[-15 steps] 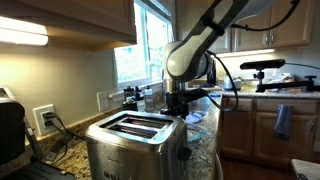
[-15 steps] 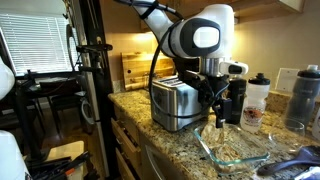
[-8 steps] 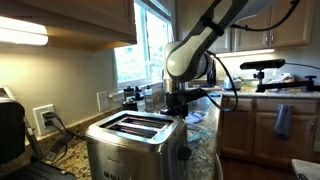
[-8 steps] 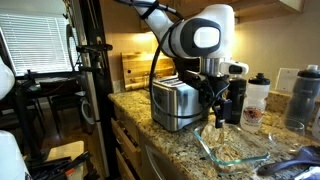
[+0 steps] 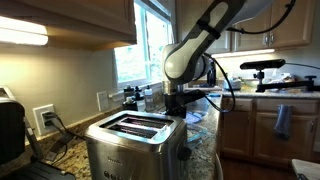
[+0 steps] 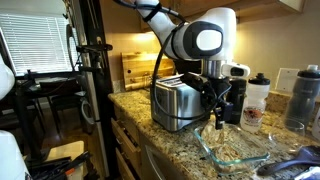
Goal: Remove one slice of bread from the glass bowl and place it inside the left slot on the toaster
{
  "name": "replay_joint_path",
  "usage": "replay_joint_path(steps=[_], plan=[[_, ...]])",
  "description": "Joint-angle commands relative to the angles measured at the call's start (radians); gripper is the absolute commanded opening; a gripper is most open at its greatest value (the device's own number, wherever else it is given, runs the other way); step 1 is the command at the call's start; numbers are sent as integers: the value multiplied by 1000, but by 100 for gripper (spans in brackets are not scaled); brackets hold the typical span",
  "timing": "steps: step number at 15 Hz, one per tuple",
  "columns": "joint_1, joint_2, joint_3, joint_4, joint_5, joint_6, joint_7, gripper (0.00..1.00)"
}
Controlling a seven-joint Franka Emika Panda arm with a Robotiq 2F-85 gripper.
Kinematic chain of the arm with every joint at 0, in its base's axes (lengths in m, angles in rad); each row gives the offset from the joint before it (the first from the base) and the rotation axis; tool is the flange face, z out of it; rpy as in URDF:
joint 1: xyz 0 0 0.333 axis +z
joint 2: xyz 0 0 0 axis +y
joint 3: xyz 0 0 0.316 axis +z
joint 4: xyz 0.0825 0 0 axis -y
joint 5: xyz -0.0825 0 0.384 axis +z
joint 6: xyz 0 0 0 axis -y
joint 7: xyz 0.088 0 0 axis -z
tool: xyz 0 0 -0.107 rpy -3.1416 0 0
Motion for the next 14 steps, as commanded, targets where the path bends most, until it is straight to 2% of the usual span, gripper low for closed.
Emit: replay_joint_path(steps=[1, 2, 5, 8, 14], plan=[[3, 12, -6, 9, -6, 19, 24, 44], [3, 14, -6, 11, -6, 19, 24, 34], [4, 19, -6, 16, -7, 21, 26, 24], [5, 18, -7, 18, -11, 22, 27, 9], [9, -22, -1, 12, -5, 28, 21, 8]])
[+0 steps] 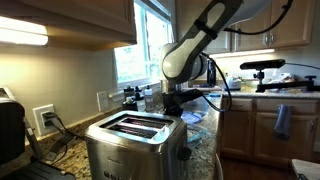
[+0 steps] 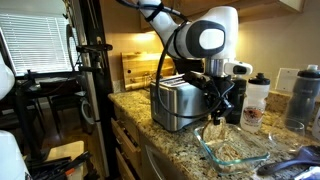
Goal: Remove one slice of bread from the glass bowl and place it inside the left slot on the toaster
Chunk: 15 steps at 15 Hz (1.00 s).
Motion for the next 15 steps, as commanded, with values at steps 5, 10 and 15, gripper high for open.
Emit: replay_joint_path(steps=[5, 10, 15], plan=[[19, -85, 6, -33, -7, 20, 28, 8], [23, -133, 18, -34, 0, -5, 20, 8], [27, -184, 30, -46, 1, -17, 19, 8]])
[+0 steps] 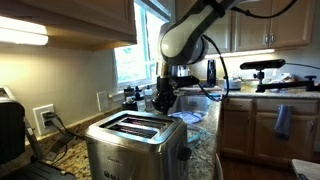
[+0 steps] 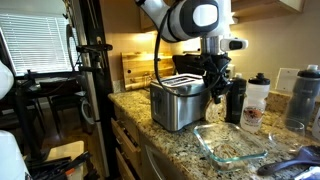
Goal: Remove one slice of bread from the glass bowl and place it inside the left slot on the toaster
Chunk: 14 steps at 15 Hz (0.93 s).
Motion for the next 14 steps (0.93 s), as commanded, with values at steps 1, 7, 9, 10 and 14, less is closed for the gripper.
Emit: replay_joint_path(steps=[1, 7, 9, 10, 14], plan=[[9, -85, 9, -53, 1, -24, 18, 8], [11, -150, 24, -76, 0, -29, 19, 8], [11, -172, 28, -87, 1, -30, 17, 8], [12, -184, 30, -89, 4, -34, 15, 8], [17, -221, 39, -102, -1, -39, 16, 8]])
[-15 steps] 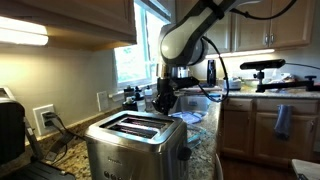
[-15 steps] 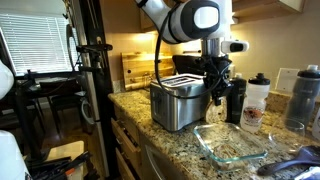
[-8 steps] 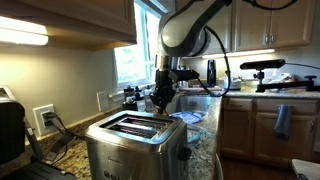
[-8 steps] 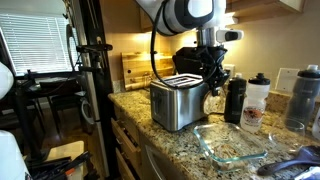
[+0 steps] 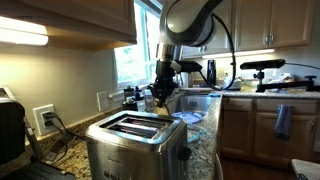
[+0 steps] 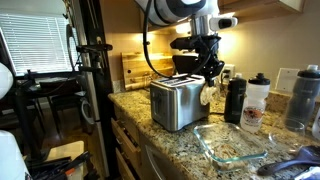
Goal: Remove one slice of bread from the glass bowl and place it inside the left slot on the toaster
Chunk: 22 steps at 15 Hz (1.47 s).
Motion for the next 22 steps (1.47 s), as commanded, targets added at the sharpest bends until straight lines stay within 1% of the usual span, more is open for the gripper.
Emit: replay_joint_path(steps=[1, 13, 22], plan=[[6, -85, 10, -53, -2, -25, 16, 8], [7, -141, 42, -39, -25, -42, 22, 8], [13, -190, 80, -34, -55, -51, 28, 8]])
